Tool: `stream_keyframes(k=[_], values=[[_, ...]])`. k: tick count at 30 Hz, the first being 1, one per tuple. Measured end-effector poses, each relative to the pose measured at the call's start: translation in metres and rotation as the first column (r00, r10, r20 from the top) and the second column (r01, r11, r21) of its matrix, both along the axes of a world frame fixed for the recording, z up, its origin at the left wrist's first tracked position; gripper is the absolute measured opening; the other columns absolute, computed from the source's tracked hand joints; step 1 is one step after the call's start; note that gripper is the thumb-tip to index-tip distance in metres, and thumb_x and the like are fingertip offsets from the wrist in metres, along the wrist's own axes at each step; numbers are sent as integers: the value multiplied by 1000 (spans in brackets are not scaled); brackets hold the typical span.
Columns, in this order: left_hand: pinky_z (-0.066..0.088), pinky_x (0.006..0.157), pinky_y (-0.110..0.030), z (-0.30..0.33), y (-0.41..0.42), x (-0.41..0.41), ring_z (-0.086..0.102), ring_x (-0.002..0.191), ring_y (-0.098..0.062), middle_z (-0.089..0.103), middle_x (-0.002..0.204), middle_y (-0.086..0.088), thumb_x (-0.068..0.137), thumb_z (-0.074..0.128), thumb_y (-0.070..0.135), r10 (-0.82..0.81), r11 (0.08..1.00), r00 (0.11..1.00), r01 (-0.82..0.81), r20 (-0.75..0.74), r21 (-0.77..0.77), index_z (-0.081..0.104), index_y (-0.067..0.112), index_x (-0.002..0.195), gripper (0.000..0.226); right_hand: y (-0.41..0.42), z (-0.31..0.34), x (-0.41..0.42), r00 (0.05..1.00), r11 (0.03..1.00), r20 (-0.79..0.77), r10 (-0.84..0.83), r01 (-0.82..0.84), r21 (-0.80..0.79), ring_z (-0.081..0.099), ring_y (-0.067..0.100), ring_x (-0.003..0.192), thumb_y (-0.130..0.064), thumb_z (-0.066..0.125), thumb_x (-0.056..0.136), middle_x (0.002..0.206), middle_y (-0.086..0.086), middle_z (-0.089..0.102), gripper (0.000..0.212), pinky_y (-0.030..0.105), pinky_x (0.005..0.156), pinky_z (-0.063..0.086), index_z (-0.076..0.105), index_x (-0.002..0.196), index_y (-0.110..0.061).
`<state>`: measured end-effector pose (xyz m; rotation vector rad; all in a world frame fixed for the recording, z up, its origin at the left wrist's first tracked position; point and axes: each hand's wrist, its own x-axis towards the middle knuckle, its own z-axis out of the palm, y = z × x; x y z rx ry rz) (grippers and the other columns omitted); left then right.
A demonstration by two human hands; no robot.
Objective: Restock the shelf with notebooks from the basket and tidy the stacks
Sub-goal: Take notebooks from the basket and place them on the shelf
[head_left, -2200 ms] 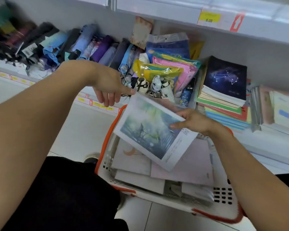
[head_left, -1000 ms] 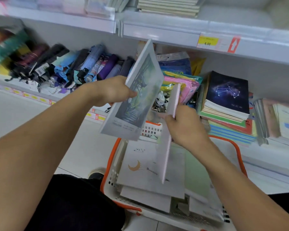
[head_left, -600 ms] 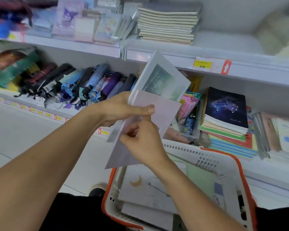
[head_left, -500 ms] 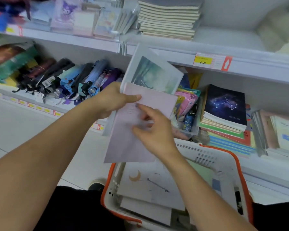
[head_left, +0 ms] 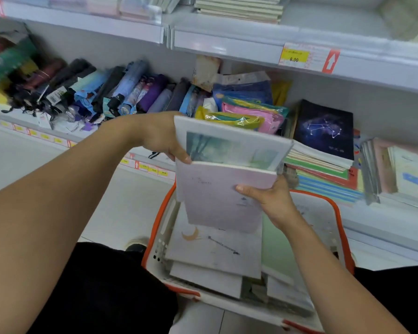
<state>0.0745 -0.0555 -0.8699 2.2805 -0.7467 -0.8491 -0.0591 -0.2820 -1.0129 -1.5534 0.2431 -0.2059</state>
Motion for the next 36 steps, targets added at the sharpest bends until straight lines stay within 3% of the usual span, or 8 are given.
stream_keyframes(k=[4, 11, 14, 20, 22, 26, 30, 36], values=[[56, 62, -19, -3, 1, -1, 67, 76, -7, 67, 88, 10, 73, 83, 14, -58, 993, 998, 60, -20, 105, 63, 30, 93, 32, -2, -12, -2, 1000, 1000, 3, 14, -14, 1, 73, 9, 86, 8, 83, 68, 90, -8, 78, 38, 23, 77, 57, 74, 95, -18], [50, 88, -24, -6, -6, -2, 66, 96, 2, 73, 100, 16, 77, 80, 17, -174, 970, 984, 179, -47, 163, 72, 27, 104, 30, -6, -30, -5, 997, 1000, -75, -2, 4, 28, 73, 5, 81, 8, 81, 72, 86, -10, 78, 35, 19, 71, 56, 72, 94, -18], [55, 92, -40, -20, -9, 0, 66, 103, -7, 72, 103, 17, 80, 78, 12, -195, 958, 977, 209, -91, 194, 70, 30, 104, 31, -5, -44, -11, 993, 999, -115, -13, 17, 39, 71, 2, 77, 7, 81, 72, 83, -12, 77, 33, 16, 69, 55, 73, 91, -19], [50, 95, -29, -22, -15, -1, 64, 106, -2, 69, 111, 17, 79, 79, 15, -223, 955, 971, 236, -88, 182, 66, 31, 110, 37, -6, -62, -18, 983, 999, -184, 2, 4, 32, 73, 8, 87, 3, 85, 69, 94, -5, 78, 37, 27, 82, 58, 72, 95, -20], [50, 98, -35, -14, -10, 2, 64, 108, -9, 69, 115, 11, 76, 81, 17, -158, 973, 985, 167, -70, 161, 61, 30, 120, 50, -4, -56, -16, 986, 997, -169, -5, 17, 69, 73, 15, 90, 3, 83, 69, 97, 1, 78, 34, 37, 88, 57, 74, 97, -14], [51, 98, -40, -3, 10, 8, 67, 107, -22, 70, 116, -3, 74, 79, 2, 94, 983, 981, -118, -170, -141, 52, 21, 129, 64, 1, -2, 0, 998, 973, -25, -57, 61, 223, 71, 20, 98, 0, 80, 68, 110, 6, 75, 43, 33, 84, 57, 70, 110, -10], [52, 86, -16, 2, 15, -3, 66, 106, -8, 73, 109, 12, 86, 69, 15, 118, 955, 980, -156, -159, -251, 63, 30, 113, 32, 2, 94, 26, 992, 923, 126, 0, -48, 382, 71, 23, 97, -3, 72, 74, 114, 12, 73, 39, 40, 83, 59, 67, 113, -8], [55, 50, -25, 34, -13, -16, 69, 72, -12, 75, 89, 6, 92, 61, 19, 358, 594, 896, -435, -262, -677, 68, 14, 102, 13, -11, 184, 55, 970, 991, 241, -1, -31, 127, 69, 23, 108, -14, 71, 89, 120, 3, 72, 38, 43, 93, 55, 60, 126, -16]])
